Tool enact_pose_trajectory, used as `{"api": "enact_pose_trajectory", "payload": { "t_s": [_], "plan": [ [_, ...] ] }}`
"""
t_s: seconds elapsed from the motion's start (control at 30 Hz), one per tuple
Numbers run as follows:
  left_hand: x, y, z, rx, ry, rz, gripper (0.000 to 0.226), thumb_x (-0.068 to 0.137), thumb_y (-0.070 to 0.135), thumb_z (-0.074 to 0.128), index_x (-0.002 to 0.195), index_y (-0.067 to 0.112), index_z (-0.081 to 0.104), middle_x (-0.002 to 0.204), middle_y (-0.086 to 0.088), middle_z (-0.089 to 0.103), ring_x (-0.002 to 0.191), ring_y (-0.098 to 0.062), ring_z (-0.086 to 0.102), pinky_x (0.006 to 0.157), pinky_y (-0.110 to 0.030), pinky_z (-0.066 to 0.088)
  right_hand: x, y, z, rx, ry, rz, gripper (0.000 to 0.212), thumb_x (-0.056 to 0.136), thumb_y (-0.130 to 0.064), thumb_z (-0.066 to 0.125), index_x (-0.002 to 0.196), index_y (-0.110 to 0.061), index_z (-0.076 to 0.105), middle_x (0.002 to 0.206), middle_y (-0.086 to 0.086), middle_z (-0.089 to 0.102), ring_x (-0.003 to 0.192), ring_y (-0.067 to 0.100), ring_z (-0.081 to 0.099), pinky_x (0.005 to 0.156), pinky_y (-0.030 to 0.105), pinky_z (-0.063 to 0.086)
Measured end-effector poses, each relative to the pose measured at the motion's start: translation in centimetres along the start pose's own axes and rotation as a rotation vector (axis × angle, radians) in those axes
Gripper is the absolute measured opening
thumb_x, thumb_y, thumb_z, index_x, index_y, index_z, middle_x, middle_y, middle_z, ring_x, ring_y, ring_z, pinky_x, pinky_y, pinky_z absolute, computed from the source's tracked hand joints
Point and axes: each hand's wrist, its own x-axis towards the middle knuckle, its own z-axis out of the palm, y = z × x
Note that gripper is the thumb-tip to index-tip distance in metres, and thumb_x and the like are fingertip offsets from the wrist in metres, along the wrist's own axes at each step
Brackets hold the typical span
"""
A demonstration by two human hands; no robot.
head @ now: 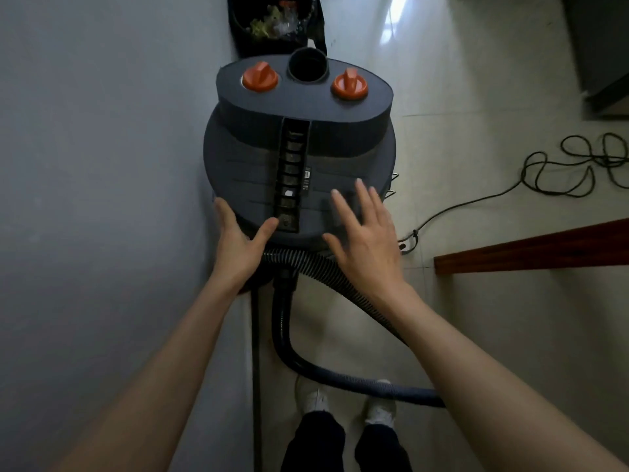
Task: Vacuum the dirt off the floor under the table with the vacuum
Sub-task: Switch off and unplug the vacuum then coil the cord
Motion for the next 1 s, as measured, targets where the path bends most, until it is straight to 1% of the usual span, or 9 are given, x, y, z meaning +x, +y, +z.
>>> {"api": "enact_pose_trajectory", "payload": {
  "t_s": [0.07,0.2,0.3,0.5,0.6,0.7,0.8,0.87,1.0],
  "plan": [
    [0.3,-0.1,0.1,-0.04,-0.011,0.01,0.098,0.087,0.037,0.061,0.15,0.013,-0.01,0.158,-0.003,0.009,0.143,-0.016,0.017,0.117,-0.029,0.015,1.5,0.2,0.5,-0.123,-0.173,-0.09,0.066,0.092,-0.044,0.053,0.15,-0.025,0.027,0.159,0.011,0.012,0.147,0.03,0.008,0.116,0.047,0.01],
    [1.5,0.9,0.3,-0.089,0.011,0.047,0.095,0.085,0.037,0.065,0.152,0.015,0.0,0.155,0.0,0.023,0.14,-0.014,0.025,0.116,-0.03,0.02,2.9,0.7,1.2,-0.162,-0.132,-0.034,0.068,0.091,-0.043,0.055,0.15,-0.024,0.027,0.158,0.013,0.015,0.146,0.032,0.01,0.116,0.048,0.009],
    [3.1,2.6,1.0,-0.083,0.012,0.087,0.09,0.086,0.039,0.064,0.151,0.011,0.007,0.152,-0.002,0.029,0.138,-0.016,0.03,0.114,-0.029,0.024,5.4,0.8,0.4,-0.174,-0.155,0.047,0.069,0.092,-0.047,0.053,0.15,-0.025,0.025,0.16,0.012,0.009,0.147,0.031,0.005,0.115,0.046,0.014],
    [7.6,7.9,3.5,-0.057,0.028,0.018,0.112,0.077,0.059,0.063,0.149,0.006,-0.002,0.157,-0.01,0.014,0.143,-0.023,0.018,0.116,-0.039,0.022,11.2,2.1,-1.2,-0.215,-0.18,0.094,0.071,0.092,-0.053,0.048,0.151,-0.024,0.02,0.16,0.01,0.004,0.147,0.028,0.001,0.118,0.043,0.006],
    [10.1,9.7,3.9,-0.037,0.123,0.005,0.104,0.078,0.058,0.063,0.148,0.005,0.007,0.154,-0.012,0.021,0.139,-0.025,0.027,0.113,-0.04,0.028,13.8,2.6,-1.5,-0.219,-0.194,0.068,0.069,0.094,-0.048,0.047,0.152,-0.025,0.016,0.16,0.011,0.003,0.147,0.028,0.0,0.118,0.042,0.004],
    [13.0,10.5,3.1,-0.006,0.142,-0.006,0.098,0.077,0.057,0.063,0.147,0.009,0.013,0.149,-0.009,0.031,0.132,-0.026,0.037,0.109,-0.036,0.035,16.3,2.7,-1.4,-0.236,-0.194,0.024,0.068,0.096,-0.045,0.046,0.152,-0.027,0.013,0.16,0.01,0.003,0.147,0.028,0.002,0.118,0.042,0.003],
    [16.2,11.7,1.3,0.047,0.144,0.019,0.082,0.079,0.05,0.065,0.14,0.011,0.026,0.135,-0.007,0.049,0.121,-0.025,0.048,0.093,-0.025,0.038,18.8,2.1,-1.2,-0.227,-0.192,-0.009,0.068,0.096,-0.043,0.046,0.152,-0.026,0.012,0.16,0.011,0.005,0.147,0.028,0.004,0.117,0.044,0.002],
    [18.6,12.8,0.3,0.083,0.151,0.049,0.067,0.082,0.044,0.066,0.132,0.011,0.037,0.126,-0.007,0.055,0.115,-0.024,0.052,0.086,-0.024,0.038,20.8,2.0,-1.2,-0.227,-0.186,-0.037,0.068,0.096,-0.041,0.047,0.152,-0.026,0.012,0.16,0.01,0.005,0.147,0.028,0.005,0.117,0.045,0.002],
    [22.5,14.0,-0.7,0.081,0.145,0.088,0.056,0.081,0.043,0.067,0.123,0.012,0.047,0.119,-0.003,0.062,0.112,-0.021,0.056,0.091,-0.027,0.042,24.2,2.0,-1.6,-0.213,-0.205,-0.064,0.069,0.097,-0.037,0.048,0.153,-0.026,0.01,0.161,0.008,0.003,0.146,0.027,0.005,0.118,0.045,0.002]
  ]
}}
